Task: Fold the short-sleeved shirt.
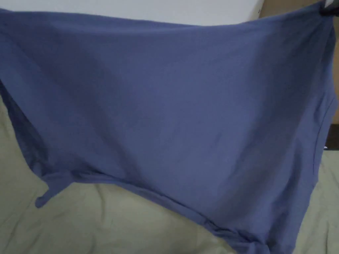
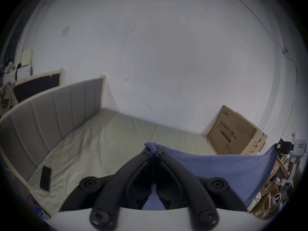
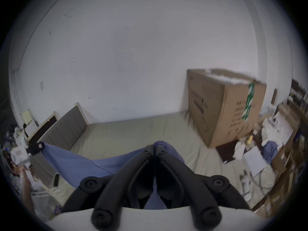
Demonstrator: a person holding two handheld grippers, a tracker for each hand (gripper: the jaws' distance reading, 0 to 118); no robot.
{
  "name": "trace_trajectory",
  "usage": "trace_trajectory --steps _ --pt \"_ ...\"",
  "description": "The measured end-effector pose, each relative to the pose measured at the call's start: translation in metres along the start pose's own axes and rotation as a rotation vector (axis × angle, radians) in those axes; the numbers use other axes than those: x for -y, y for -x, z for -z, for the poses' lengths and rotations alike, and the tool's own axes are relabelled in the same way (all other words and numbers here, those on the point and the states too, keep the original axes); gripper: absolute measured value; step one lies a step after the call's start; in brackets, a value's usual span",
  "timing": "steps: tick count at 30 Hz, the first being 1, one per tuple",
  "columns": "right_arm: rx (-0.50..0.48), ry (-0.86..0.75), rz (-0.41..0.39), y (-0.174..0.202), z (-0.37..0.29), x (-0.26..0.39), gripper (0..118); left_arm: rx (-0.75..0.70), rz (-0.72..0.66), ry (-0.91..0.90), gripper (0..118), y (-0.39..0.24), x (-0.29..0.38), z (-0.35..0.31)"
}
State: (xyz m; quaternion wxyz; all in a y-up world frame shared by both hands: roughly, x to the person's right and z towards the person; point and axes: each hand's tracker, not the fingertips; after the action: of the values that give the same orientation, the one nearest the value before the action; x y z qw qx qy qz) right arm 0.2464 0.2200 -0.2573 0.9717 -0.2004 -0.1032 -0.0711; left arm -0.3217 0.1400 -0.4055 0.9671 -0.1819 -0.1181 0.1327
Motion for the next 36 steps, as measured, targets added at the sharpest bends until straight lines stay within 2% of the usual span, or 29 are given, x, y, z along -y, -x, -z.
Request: trace_trajectory --steps 5,11,15,19,23,30,31,36 --pt "0.065 -0.093 -0.051 0.025 -0.012 -0.06 1 -0.036 0.036 -0.066 0 -0.029 -0.065 0.008" --pt "0.195 -0.216 -0.137 0.065 0.009 -0.122 1 -0.213 0.168 -0.166 0 -0.072 -0.132 0.047" --pt "0.259 -0.283 -0.127 0.09 0.036 -0.156 1 -0.294 0.164 -0.198 0 -0.091 -0.168 0.081" --pt "0.336 -0.341 -0.172 0.109 0.061 -0.181 1 -0.326 0.175 -0.267 0 -0.1 -0.184 0.115" --pt "0.336 -0.385 -0.101 0.114 0.08 -0.202 1 -0.339 0.133 -0.284 0 -0.1 -0.189 0.15" --pt "0.318 -0.454 -0.066 0.117 0.085 -0.211 1 -0.335 0.151 -0.327 0 -0.093 -0.181 0.189" --pt "0.315 -0.463 -0.064 0.107 0.131 -0.212 1 -0.334 0.142 -0.331 0 -0.089 -0.176 0.193" --pt "0.268 -0.447 -0.03 0.088 0.149 -0.177 1 -0.298 0.103 -0.276 0 -0.067 -0.142 0.206"
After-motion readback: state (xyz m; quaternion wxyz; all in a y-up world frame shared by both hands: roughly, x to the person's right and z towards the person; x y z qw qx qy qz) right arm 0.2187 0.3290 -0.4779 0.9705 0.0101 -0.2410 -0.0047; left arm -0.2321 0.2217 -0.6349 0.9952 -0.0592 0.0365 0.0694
